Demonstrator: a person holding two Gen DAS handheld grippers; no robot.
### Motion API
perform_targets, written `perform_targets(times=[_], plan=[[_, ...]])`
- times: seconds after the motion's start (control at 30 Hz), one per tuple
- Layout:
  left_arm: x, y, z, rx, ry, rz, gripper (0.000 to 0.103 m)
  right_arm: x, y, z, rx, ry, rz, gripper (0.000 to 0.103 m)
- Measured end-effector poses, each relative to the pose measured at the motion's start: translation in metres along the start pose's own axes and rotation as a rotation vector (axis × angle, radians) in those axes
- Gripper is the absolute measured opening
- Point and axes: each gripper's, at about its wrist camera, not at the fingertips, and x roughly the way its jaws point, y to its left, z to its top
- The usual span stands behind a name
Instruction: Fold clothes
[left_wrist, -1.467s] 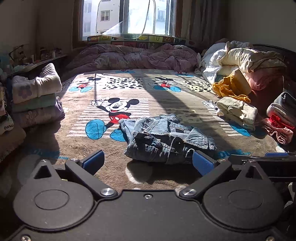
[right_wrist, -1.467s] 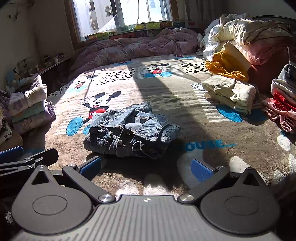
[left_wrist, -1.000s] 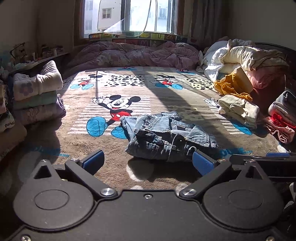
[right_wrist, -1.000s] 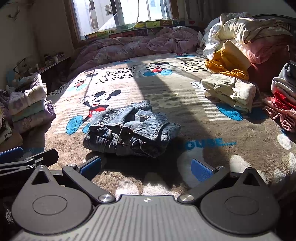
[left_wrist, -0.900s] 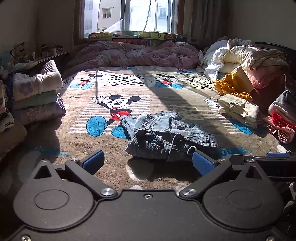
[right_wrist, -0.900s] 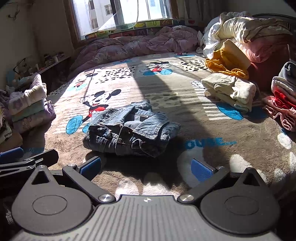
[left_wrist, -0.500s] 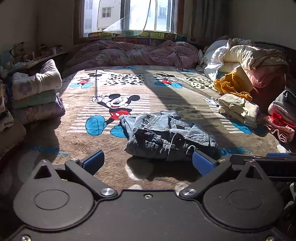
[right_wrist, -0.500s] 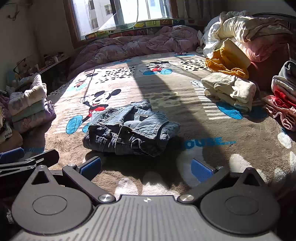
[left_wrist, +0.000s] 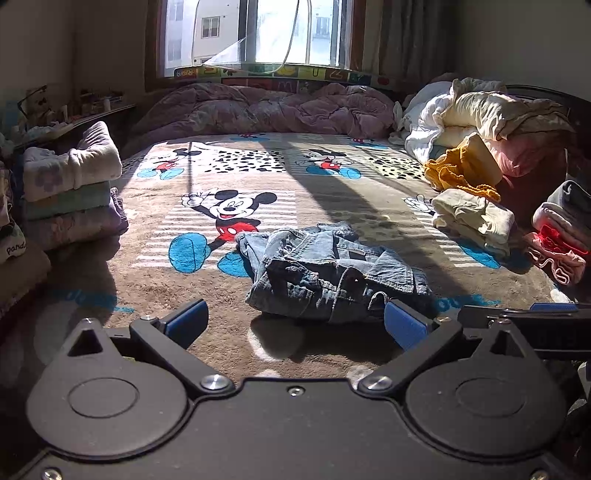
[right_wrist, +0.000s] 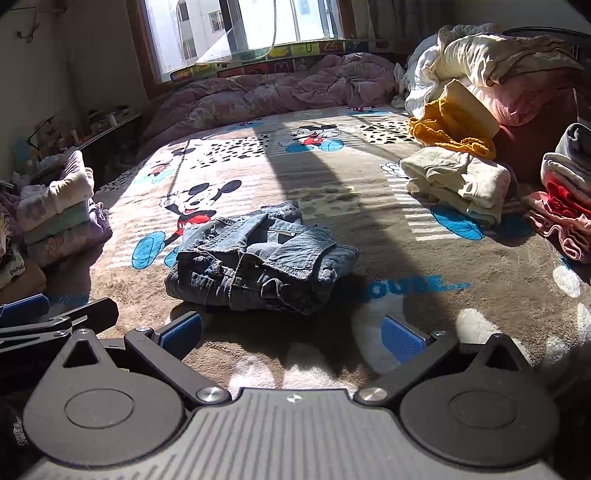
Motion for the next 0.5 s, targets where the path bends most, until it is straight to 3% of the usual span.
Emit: perform_targets(times=[0.5], plan=[[0.0005,-0.0028,0.0016,0.007,-0.006,-0.006,0.103,-0.0010,-0.0001,0.0017,0.002,-0.008,-0.010,0.102]])
